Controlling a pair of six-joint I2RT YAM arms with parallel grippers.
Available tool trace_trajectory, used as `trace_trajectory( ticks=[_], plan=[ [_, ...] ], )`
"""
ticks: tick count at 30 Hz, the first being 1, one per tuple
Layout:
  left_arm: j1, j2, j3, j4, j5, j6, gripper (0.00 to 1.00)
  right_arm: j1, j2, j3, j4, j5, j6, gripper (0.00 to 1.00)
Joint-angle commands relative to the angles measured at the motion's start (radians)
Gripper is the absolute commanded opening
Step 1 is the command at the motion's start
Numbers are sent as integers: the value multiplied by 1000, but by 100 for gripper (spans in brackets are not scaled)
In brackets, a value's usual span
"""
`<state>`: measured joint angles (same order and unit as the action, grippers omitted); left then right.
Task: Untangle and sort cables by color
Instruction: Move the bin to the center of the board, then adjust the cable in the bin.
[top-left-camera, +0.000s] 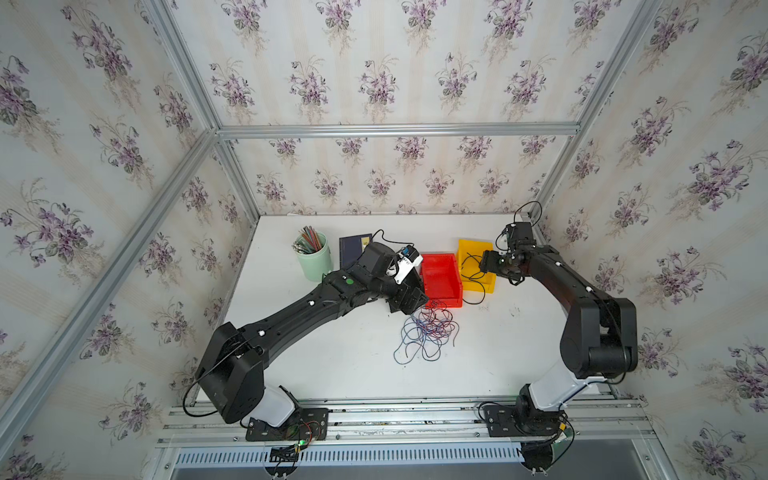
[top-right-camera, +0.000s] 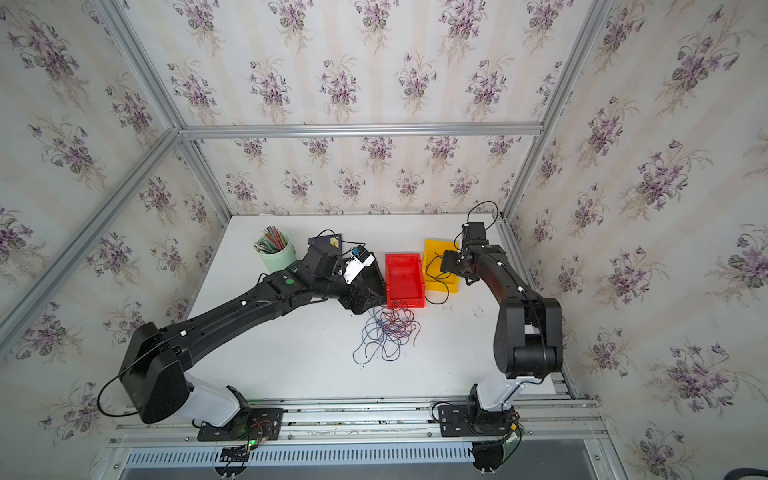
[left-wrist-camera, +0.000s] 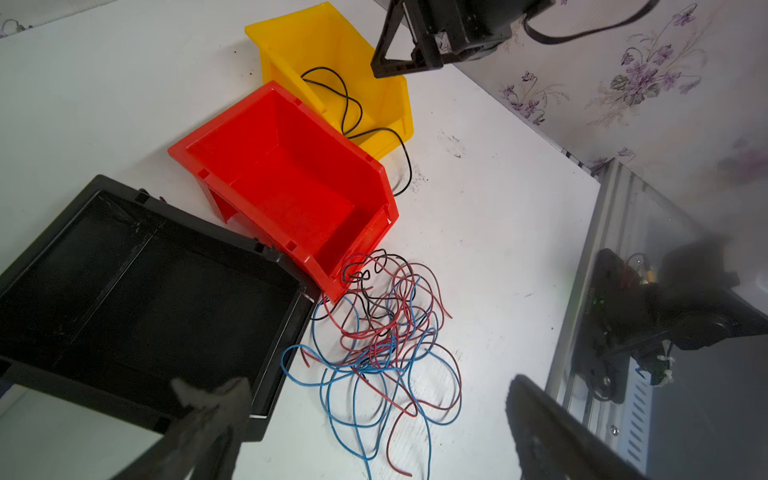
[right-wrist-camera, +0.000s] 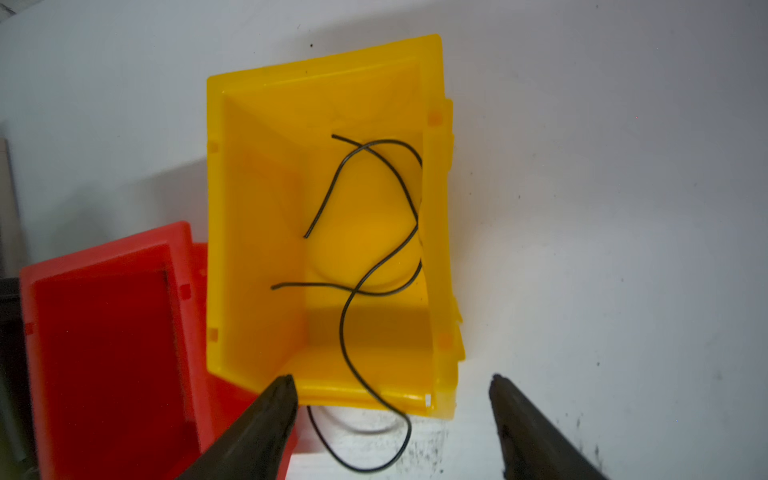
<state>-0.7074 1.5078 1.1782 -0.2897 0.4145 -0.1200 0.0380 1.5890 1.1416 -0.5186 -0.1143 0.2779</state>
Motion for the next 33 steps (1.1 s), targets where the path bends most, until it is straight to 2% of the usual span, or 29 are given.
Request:
trace_trajectory(
  ticks=[1,4,7,10,13,16,27,33],
  plan=[
    [-3,-3,0,40,0,18,99,0,-97,-126,5,-108,234,76],
    [-2,-17,-12,32,-1,29,99,3,-188,-287,61,-151,359,73],
    [-2,-37,-35,29,1,34,99,3,-203,-401,137,-185,463,65],
    [-3,-58,-60,21,-2,36,99,17,-180,-451,221,-201,560,57],
    [-3,-83,-85,16,-10,33,99,41,-181,-476,310,-157,633,50],
    [-3,-118,-108,10,-22,31,99,51,-152,-474,351,-137,662,45],
    [-3,-180,-158,-26,-51,54,99,52,-76,-465,409,-69,679,40],
    [-3,-165,-144,-29,-51,56,99,53,-27,-441,434,-62,676,30]
  ],
)
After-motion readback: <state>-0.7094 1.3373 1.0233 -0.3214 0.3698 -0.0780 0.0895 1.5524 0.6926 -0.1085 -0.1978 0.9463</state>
